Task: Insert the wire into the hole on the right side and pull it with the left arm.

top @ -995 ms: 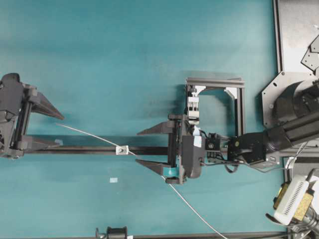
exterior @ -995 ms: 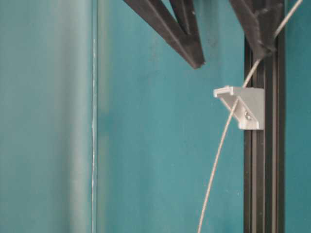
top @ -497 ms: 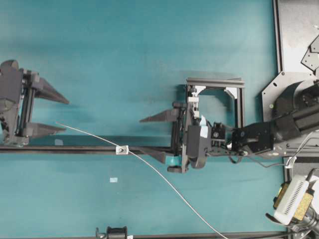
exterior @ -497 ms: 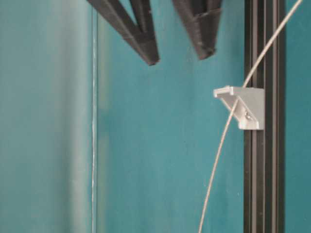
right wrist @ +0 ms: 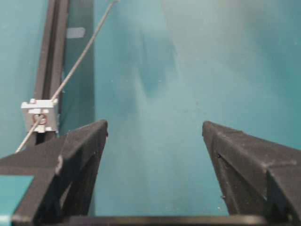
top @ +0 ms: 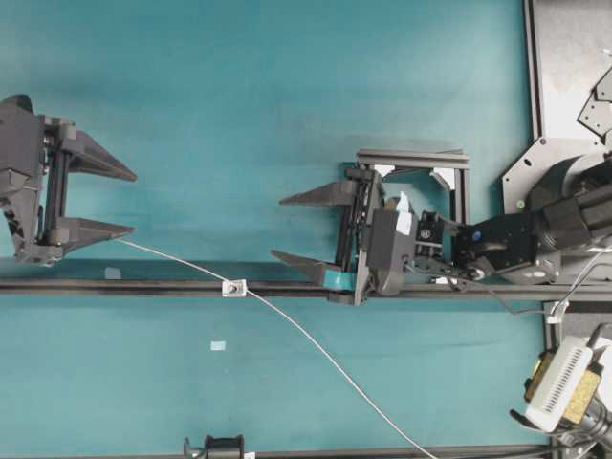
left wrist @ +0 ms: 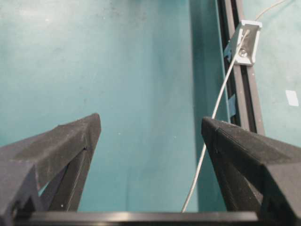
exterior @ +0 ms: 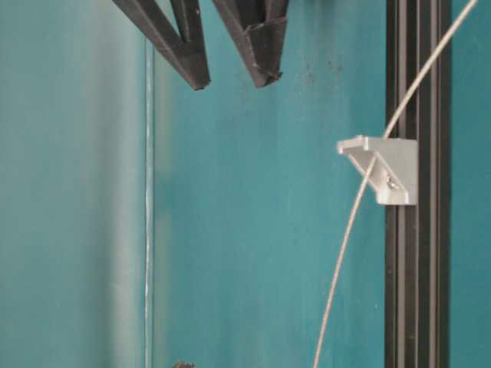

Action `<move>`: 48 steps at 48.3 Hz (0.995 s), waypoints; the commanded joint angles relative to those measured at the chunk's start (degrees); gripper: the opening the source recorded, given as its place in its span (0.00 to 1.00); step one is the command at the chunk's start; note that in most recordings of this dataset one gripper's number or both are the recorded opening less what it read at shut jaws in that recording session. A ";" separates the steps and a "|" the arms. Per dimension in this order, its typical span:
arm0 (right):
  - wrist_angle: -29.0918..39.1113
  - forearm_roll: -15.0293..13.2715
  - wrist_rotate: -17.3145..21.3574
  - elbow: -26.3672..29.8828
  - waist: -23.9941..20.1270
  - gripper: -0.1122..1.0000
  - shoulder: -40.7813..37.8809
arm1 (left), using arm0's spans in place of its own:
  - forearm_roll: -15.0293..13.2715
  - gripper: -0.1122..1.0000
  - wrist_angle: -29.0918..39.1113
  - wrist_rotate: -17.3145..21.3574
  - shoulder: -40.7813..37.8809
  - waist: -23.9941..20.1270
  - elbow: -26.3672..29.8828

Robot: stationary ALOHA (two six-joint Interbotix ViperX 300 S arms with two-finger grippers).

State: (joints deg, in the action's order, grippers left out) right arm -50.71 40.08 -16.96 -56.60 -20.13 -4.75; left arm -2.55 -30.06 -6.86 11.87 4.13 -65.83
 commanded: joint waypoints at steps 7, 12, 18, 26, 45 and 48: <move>-0.26 -0.09 -0.18 0.26 1.05 0.90 1.41 | 0.09 0.83 -0.53 0.18 0.97 -0.62 0.79; -0.18 -0.09 -0.09 0.35 1.14 0.90 1.41 | 0.09 0.83 -0.53 0.18 0.97 -0.70 0.70; -0.18 -0.09 0.00 0.35 1.14 0.90 1.41 | 0.18 0.83 -0.53 0.26 0.97 -0.70 0.79; -0.26 0.00 0.09 0.35 1.14 0.90 1.41 | 0.09 0.83 -0.53 0.26 0.97 -0.88 0.70; -0.26 0.00 0.35 0.35 1.23 0.90 1.41 | 0.09 0.82 -0.44 0.26 0.97 -1.49 0.88; -0.18 -0.09 0.35 0.44 1.23 0.90 1.41 | 0.18 0.82 -0.53 0.26 0.97 -1.49 0.88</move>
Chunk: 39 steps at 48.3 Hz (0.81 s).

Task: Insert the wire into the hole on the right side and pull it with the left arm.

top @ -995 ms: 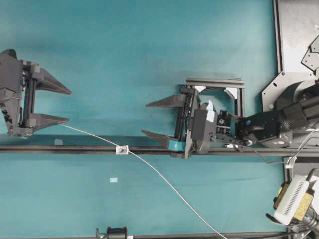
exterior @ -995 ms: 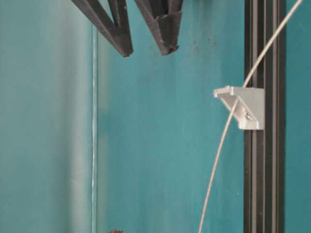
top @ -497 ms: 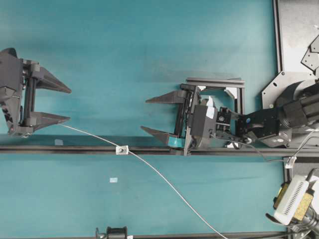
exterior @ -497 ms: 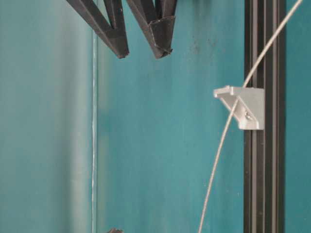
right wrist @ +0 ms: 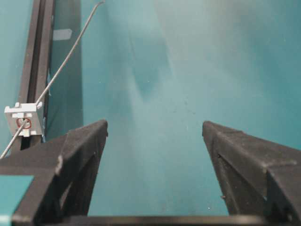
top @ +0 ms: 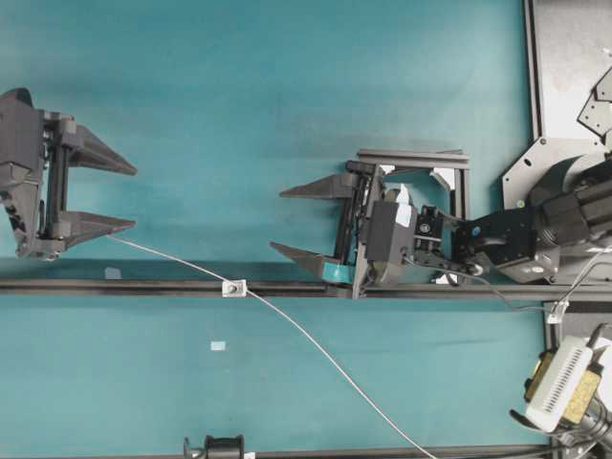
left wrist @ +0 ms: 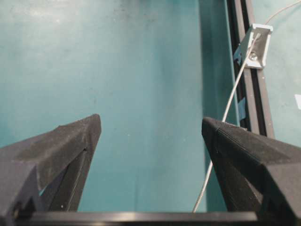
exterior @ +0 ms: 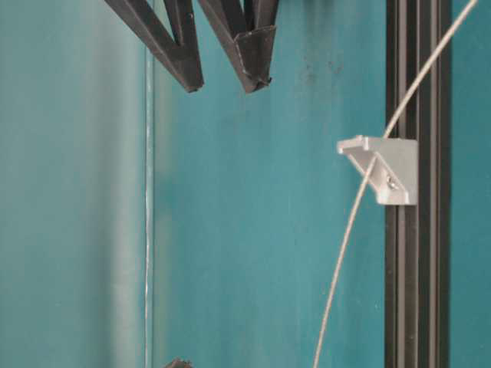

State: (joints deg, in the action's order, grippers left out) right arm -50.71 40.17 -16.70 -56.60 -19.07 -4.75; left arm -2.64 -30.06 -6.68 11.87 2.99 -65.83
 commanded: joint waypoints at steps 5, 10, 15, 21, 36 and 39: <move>-0.18 -0.18 0.09 0.70 0.18 0.90 1.41 | 0.18 0.82 -0.53 0.09 0.97 -0.35 0.97; -0.26 -0.18 0.09 0.79 0.18 0.90 1.41 | 0.26 0.82 -0.53 0.09 0.97 -0.35 0.97; -0.18 -0.18 0.09 0.79 0.18 0.90 1.41 | 0.26 0.82 -0.53 0.09 0.97 -0.35 0.97; -0.26 -0.18 0.09 0.97 0.18 0.90 1.41 | 0.18 0.82 -0.53 0.09 0.97 -0.35 0.97; -0.26 -0.18 0.09 0.88 0.18 0.90 2.64 | 0.18 0.82 -0.44 0.00 3.16 -0.35 0.79; -0.18 -0.18 0.09 0.70 0.18 0.90 2.99 | 0.26 0.82 -0.35 0.00 4.04 -0.35 0.70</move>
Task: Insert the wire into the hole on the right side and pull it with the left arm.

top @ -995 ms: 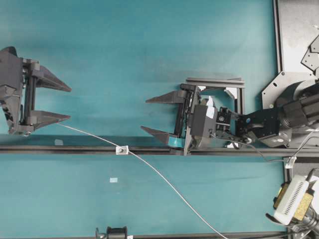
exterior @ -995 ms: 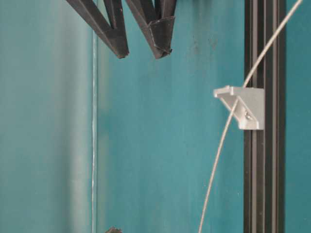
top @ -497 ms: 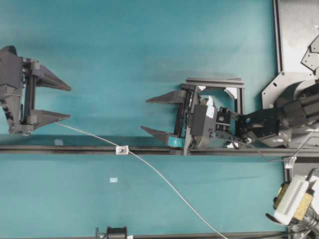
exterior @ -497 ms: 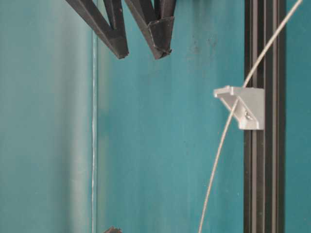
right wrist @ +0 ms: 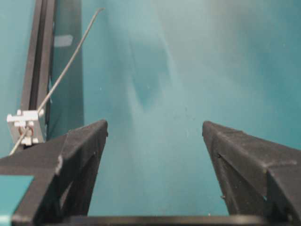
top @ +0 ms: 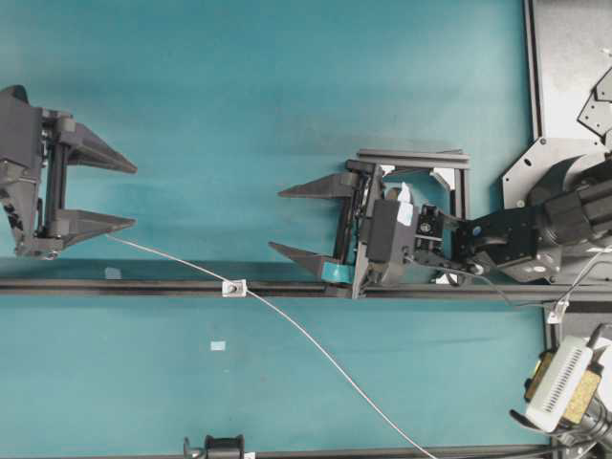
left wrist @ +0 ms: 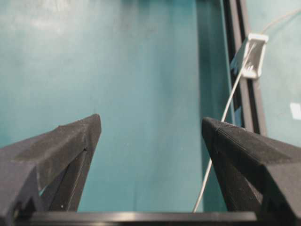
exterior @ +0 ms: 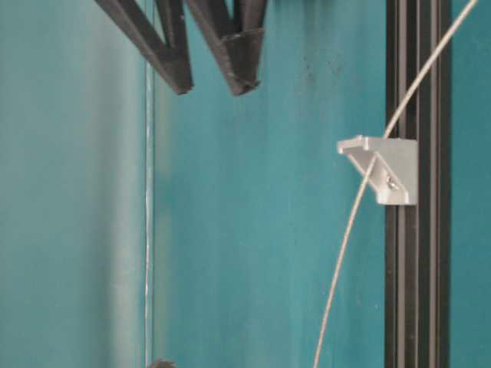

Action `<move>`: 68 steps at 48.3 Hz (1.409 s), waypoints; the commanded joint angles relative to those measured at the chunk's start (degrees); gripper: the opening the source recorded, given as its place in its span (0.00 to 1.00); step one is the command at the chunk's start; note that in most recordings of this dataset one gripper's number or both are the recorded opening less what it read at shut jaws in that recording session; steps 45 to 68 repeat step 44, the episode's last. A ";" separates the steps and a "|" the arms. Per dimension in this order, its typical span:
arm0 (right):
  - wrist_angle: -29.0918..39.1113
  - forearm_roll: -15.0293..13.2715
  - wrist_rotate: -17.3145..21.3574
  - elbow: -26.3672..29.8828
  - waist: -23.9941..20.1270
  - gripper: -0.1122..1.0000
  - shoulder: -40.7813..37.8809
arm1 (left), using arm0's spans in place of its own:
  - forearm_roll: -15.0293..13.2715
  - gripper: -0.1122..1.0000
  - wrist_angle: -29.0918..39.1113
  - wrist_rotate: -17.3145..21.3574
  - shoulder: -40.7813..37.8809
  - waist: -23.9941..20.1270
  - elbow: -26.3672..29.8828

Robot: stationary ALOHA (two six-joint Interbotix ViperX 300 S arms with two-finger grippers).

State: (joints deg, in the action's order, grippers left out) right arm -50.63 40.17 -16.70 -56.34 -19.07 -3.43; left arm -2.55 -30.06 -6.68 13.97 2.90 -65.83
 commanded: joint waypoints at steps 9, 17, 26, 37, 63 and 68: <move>0.79 -0.09 0.09 0.79 0.18 0.90 2.20 | 0.09 0.82 -0.18 0.00 3.60 -0.26 0.35; 1.14 -0.18 0.09 0.79 0.18 0.90 2.20 | 0.18 0.82 -0.09 -0.09 3.69 -0.26 0.26; 1.14 -0.18 0.18 0.88 0.18 0.90 2.20 | 0.09 0.82 0.00 -0.09 3.60 -0.26 0.26; 1.14 -0.18 0.18 0.88 0.18 0.90 2.20 | 0.18 0.82 0.09 -0.09 3.60 -0.26 0.26; 1.14 -0.18 0.26 0.97 0.18 0.90 2.20 | 0.09 0.82 0.18 -0.09 3.43 -0.26 0.18; 1.14 -0.18 0.26 0.97 0.18 0.90 2.20 | 0.09 0.82 0.18 -0.09 3.43 -0.26 0.18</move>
